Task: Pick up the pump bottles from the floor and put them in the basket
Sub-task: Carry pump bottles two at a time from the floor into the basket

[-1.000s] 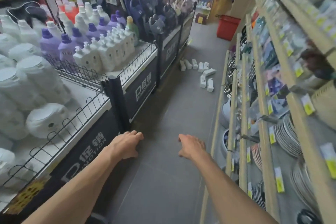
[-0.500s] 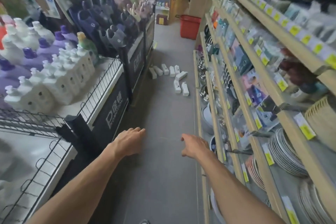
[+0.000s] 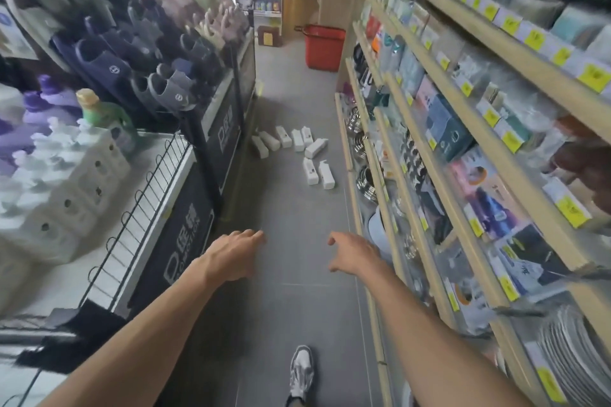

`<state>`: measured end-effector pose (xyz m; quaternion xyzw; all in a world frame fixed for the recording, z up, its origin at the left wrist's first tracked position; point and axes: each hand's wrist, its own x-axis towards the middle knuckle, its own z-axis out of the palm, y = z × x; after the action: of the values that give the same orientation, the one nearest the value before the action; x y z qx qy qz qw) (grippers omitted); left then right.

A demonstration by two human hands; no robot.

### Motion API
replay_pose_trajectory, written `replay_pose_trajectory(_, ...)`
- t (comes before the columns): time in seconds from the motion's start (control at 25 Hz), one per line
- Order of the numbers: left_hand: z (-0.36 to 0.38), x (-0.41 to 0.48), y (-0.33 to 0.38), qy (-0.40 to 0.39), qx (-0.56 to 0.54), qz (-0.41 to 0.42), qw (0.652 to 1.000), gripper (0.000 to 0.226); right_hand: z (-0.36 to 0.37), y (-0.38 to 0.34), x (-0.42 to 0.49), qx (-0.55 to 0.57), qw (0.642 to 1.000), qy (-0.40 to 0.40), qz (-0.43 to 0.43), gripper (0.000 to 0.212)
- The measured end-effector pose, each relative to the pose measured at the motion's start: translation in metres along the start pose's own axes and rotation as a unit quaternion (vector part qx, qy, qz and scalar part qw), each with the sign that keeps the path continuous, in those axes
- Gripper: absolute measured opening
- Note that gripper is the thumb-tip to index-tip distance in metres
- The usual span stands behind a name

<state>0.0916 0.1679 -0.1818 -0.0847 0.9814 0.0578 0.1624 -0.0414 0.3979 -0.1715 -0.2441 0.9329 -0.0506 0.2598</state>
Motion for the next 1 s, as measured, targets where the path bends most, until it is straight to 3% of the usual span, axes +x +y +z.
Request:
replay_pose_trajectory(0.6, -0.111, 0.31, -0.091, -0.022, -0.008, -0.026, 0.999, 0.061, -0.151, 0.014, 0.301, 0.026, 0.999, -0.023, -0.001, 0.06)
replay_pose_trajectory(1.0, -0.193, 0.52, -0.175, -0.01, -0.02, 0.012, 1.0, 0.056, -0.234, -0.001, 0.481, 0.024, 0.999, -0.023, 0.039, 0.061)
